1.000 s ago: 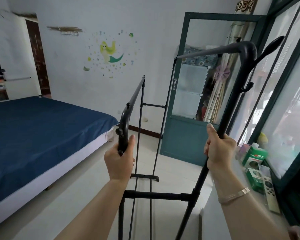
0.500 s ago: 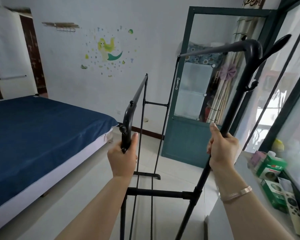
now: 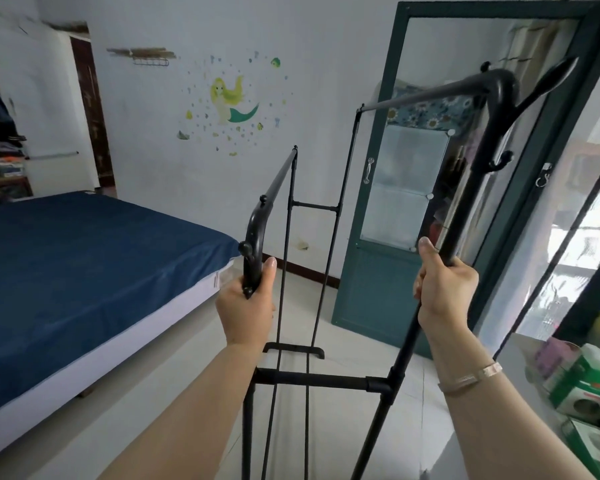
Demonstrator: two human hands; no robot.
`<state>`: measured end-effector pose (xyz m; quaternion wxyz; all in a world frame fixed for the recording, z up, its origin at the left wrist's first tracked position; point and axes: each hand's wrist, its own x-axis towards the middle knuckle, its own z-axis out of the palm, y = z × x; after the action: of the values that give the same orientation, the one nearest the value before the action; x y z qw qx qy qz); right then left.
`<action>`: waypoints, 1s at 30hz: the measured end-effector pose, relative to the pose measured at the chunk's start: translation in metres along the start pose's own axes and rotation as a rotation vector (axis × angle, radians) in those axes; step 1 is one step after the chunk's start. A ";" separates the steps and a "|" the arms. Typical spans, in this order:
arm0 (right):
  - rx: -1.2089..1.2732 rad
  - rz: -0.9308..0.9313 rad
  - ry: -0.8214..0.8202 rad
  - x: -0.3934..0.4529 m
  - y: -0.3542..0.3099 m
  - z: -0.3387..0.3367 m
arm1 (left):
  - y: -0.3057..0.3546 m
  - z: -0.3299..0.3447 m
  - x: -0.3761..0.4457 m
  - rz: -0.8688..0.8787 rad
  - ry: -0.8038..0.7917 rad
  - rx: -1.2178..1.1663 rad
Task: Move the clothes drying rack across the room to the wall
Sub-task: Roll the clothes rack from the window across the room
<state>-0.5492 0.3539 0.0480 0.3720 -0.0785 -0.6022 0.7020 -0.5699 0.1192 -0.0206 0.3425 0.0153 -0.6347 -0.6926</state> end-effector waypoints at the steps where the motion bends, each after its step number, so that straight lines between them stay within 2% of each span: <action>1: -0.005 0.002 -0.005 0.008 0.003 0.000 | -0.003 0.007 0.002 0.012 0.011 0.013; 15: 0.021 -0.002 -0.036 0.083 0.044 0.035 | -0.043 0.059 0.053 -0.021 0.055 0.001; 30: 0.025 0.036 -0.031 0.164 0.103 0.140 | -0.100 0.093 0.172 -0.061 0.036 -0.044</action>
<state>-0.7882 0.3452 0.0470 0.3510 -0.0736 -0.5975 0.7172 -0.7891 0.1114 -0.0200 0.3327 0.0395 -0.6123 -0.7162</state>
